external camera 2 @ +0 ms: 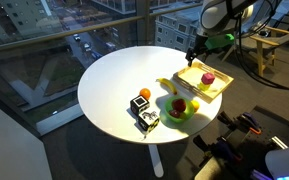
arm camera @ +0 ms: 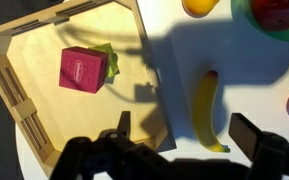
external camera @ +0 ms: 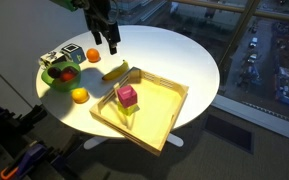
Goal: Put the banana inside the bowl
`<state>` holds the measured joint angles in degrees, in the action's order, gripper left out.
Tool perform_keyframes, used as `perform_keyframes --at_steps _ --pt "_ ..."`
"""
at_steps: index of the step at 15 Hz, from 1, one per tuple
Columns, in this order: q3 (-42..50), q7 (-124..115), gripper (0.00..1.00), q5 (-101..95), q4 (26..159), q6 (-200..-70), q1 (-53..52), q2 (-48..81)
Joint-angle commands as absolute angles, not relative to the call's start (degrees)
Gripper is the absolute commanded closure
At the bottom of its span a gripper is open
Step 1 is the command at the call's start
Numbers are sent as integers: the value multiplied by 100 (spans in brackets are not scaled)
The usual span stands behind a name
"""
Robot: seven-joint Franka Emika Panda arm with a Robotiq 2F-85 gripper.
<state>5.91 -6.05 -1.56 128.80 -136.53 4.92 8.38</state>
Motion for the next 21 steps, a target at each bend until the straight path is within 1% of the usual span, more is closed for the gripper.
perform_keyframes --at_steps 1,12,21 --pt "591 -603 0 -156 12870 -13637 493 837" --pt "520 -698 0 -72 12553 -13605 416 1207" --pt "450 -1063 0 -112 12011 -13687 191 2011"
